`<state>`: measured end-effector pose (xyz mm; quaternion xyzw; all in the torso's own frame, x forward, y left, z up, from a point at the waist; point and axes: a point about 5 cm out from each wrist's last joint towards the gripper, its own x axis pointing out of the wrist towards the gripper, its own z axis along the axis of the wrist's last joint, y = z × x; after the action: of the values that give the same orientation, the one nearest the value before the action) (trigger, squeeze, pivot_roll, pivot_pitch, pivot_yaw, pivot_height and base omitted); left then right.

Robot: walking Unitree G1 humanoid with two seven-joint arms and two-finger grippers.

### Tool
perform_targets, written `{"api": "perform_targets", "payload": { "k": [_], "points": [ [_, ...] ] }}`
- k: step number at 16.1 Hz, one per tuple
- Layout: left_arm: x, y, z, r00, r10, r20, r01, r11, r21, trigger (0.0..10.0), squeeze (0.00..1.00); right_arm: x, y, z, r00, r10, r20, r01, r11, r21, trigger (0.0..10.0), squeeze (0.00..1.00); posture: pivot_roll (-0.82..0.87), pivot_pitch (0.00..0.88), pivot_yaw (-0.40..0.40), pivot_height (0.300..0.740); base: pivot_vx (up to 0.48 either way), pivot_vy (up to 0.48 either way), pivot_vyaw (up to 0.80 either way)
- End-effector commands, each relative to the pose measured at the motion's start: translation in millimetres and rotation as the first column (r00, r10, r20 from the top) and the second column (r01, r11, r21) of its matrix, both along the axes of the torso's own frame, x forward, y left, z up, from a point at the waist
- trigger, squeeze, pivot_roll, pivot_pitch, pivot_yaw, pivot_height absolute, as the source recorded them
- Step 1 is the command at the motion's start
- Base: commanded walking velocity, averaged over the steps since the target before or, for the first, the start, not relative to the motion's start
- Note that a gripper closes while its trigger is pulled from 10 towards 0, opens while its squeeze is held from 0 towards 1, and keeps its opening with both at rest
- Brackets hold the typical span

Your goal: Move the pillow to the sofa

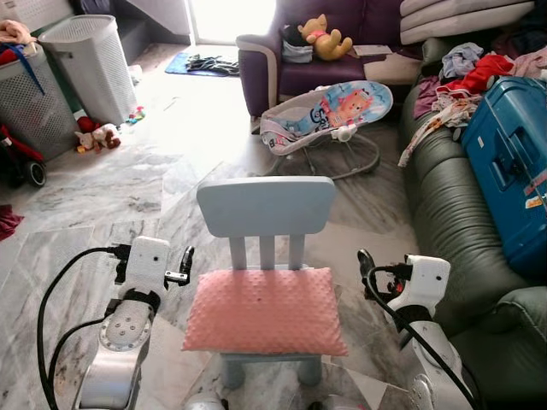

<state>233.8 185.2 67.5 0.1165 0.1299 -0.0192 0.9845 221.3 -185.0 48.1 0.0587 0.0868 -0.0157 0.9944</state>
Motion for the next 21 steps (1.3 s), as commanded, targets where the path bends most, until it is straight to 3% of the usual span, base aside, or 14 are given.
{"api": "perform_targets", "payload": {
  "k": [1, 8, 17, 21],
  "points": [
    [-3.2, -0.6, -3.0, 1.000, 0.012, -0.014, -0.012, 1.000, 0.002, 10.0, 0.00, 2.1, -0.1, 4.5, 1.000, 0.026, 0.011, -0.026, 1.000, -0.004, 10.0, 0.00, 0.03, 0.000, 0.001, 0.740, 0.000, 0.000, 0.00],
    [-9.4, 0.0, -5.7, 0.999, 0.047, -0.020, -0.047, 0.999, 0.001, 10.0, 0.00, 5.9, 3.5, 3.3, 0.995, 0.099, -0.003, -0.099, 0.995, 0.007, 10.0, 0.00, 0.04, 0.000, -0.030, 0.736, 0.000, 0.000, 0.00],
    [-4.2, -0.6, -4.7, 0.999, 0.040, -0.016, -0.040, 0.999, -0.003, 10.0, 0.00, 5.5, 3.9, 3.6, 0.994, 0.108, -0.002, -0.108, 0.994, 0.006, 10.0, 0.00, 0.03, 0.000, -0.026, 0.633, 0.000, 0.000, 0.00],
    [-4.4, 0.2, -4.6, 0.999, 0.043, -0.015, -0.043, 0.999, 0.008, 10.0, 0.00, 6.0, 4.2, 3.6, 0.994, 0.110, -0.003, -0.110, 0.994, 0.008, 10.0, 0.00, 0.03, 0.000, -0.027, 0.633, 0.000, 0.000, 0.00]
  ]
}}
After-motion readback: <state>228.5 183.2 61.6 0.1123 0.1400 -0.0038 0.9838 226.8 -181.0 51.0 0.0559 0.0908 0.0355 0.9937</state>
